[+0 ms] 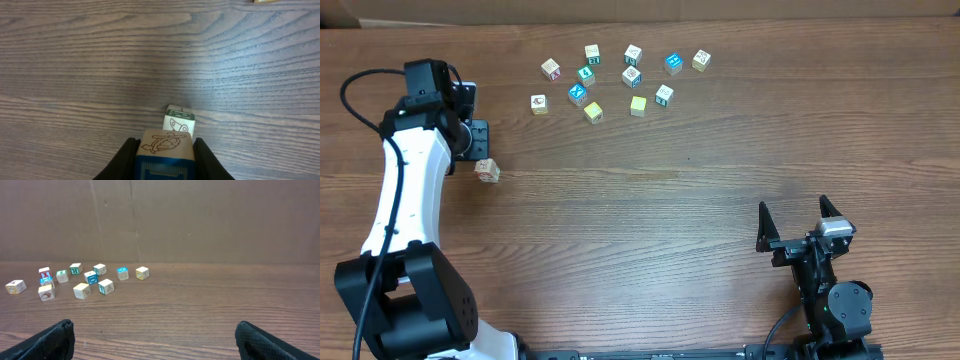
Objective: Form a tower
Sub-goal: 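Align the held P block over the R block on the stack, then lower the P block down onto the R block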
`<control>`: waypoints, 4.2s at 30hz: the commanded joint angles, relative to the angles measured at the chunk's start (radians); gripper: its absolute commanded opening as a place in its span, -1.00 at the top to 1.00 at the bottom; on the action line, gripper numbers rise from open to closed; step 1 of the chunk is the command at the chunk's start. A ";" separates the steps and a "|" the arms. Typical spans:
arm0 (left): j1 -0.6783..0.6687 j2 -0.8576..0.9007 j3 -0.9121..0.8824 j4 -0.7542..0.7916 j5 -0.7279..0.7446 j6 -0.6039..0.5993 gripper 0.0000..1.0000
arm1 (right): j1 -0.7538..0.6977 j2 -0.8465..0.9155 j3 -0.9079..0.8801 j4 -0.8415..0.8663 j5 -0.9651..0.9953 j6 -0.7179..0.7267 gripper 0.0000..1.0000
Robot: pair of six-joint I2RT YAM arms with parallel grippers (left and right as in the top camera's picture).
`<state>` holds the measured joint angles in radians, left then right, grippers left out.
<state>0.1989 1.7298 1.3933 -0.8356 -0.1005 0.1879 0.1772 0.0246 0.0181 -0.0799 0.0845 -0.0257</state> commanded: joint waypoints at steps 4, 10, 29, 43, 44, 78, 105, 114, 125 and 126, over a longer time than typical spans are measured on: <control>0.004 0.005 -0.037 0.025 0.036 0.013 0.74 | -0.003 -0.001 -0.010 0.004 0.000 -0.002 -1.00; 0.004 0.019 -0.039 0.026 0.042 0.013 0.78 | -0.003 -0.001 -0.010 0.004 0.000 -0.002 -1.00; 0.004 0.094 -0.039 0.047 0.042 0.007 0.78 | -0.003 -0.001 -0.010 0.004 0.000 -0.002 -1.00; 0.004 0.095 -0.039 0.036 0.042 0.006 0.78 | -0.003 -0.001 -0.010 0.004 0.000 -0.002 -1.00; 0.004 0.095 -0.039 0.035 0.042 0.006 0.79 | -0.003 -0.001 -0.010 0.004 0.000 -0.002 -1.00; 0.005 0.098 -0.043 0.037 0.042 -0.012 0.78 | -0.003 -0.001 -0.010 0.004 0.000 -0.002 -1.00; 0.005 0.098 -0.050 0.051 0.042 -0.011 0.73 | -0.003 -0.001 -0.010 0.004 0.000 -0.002 -1.00; 0.005 0.098 -0.050 0.051 0.042 -0.011 0.70 | -0.003 -0.001 -0.010 0.004 0.000 -0.002 -1.00; 0.005 0.127 -0.050 0.047 0.042 -0.011 0.59 | -0.003 -0.001 -0.010 0.004 0.000 -0.002 -1.00; 0.005 0.133 -0.050 0.047 0.042 -0.011 0.59 | -0.003 -0.001 -0.010 0.004 0.000 -0.002 -1.00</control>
<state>0.1989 1.8297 1.3483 -0.7883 -0.0746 0.1864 0.1772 0.0246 0.0181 -0.0803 0.0845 -0.0257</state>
